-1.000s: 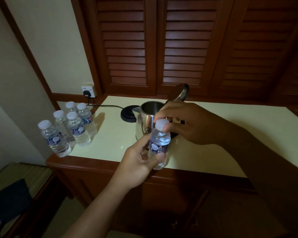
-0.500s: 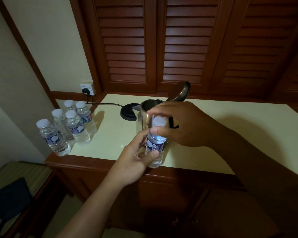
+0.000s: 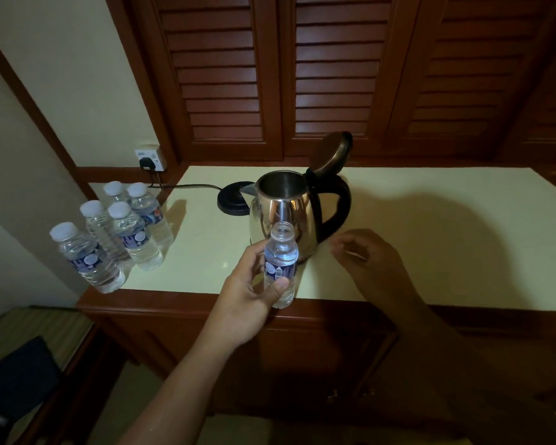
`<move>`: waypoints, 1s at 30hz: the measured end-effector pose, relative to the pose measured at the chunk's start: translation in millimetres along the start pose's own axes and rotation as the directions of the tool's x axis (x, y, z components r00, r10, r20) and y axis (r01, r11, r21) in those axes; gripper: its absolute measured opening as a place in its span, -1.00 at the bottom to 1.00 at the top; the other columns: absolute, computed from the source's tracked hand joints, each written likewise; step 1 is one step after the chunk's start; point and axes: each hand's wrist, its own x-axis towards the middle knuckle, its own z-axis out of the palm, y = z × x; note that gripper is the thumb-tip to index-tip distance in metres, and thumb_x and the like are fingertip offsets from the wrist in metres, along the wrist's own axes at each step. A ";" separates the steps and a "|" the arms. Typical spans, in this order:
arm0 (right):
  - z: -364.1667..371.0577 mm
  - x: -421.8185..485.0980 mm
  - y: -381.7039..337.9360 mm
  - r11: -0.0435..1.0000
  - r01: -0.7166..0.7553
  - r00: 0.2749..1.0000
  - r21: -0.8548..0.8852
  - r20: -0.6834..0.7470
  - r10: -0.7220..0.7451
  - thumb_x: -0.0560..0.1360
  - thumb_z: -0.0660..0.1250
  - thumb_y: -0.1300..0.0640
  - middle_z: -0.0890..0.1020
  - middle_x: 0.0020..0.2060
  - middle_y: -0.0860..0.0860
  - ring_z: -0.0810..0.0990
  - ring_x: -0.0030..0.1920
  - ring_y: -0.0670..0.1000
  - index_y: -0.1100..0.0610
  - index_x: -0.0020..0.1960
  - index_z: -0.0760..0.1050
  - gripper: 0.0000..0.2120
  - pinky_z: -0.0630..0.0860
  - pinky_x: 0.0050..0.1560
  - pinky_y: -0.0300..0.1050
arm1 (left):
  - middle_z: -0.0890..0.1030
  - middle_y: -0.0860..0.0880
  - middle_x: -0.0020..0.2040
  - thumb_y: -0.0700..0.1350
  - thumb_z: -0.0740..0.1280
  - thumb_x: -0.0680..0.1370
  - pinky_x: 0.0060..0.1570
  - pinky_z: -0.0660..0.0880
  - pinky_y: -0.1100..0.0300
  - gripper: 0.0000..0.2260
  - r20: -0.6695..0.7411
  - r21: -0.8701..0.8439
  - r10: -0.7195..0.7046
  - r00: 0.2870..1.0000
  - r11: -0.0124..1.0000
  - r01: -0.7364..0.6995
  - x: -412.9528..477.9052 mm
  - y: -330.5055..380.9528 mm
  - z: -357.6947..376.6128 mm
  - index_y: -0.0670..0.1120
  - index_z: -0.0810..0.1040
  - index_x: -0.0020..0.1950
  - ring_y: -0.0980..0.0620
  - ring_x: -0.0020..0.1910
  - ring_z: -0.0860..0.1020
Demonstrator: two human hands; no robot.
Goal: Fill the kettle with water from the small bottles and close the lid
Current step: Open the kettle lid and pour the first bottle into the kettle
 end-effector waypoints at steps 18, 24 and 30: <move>42.4 6.2 69.5 0.739 0.082 0.996 -0.669 0.089 -0.029 0.55 0.16 -0.24 0.51 0.37 -0.01 0.40 0.41 0.06 0.02 0.34 0.47 -0.50 0.27 0.47 0.15 | 0.64 0.13 0.33 -0.25 0.43 0.62 0.38 0.53 0.03 -0.49 -0.061 -0.029 -0.064 0.996 0.998 0.063 -6.5 -13.7 -2.9 0.11 0.43 0.50 0.15 0.35 0.59; 44.6 1.7 57.1 0.645 -0.043 0.983 -0.763 0.083 0.163 0.44 -0.07 -0.60 0.07 0.64 0.12 0.00 0.63 0.17 0.11 0.63 0.02 0.03 -0.11 0.58 0.28 | 0.63 0.13 0.35 -0.21 0.43 0.61 0.44 0.48 -0.12 -0.49 -0.106 -0.001 -0.036 0.994 0.999 0.036 -5.2 -6.2 -15.0 0.15 0.43 0.49 0.11 0.40 0.56; 43.5 5.8 56.6 0.621 0.002 0.966 -0.784 0.163 0.202 0.41 -0.18 -0.63 -0.05 0.65 0.10 -0.12 0.64 0.11 0.15 0.65 -0.11 0.10 -0.18 0.58 0.30 | 0.60 0.18 0.37 -0.24 0.41 0.63 0.47 0.44 -0.09 -0.47 -0.168 0.088 0.042 0.985 0.996 -0.027 18.8 21.7 -32.2 0.22 0.42 0.49 0.18 0.42 0.51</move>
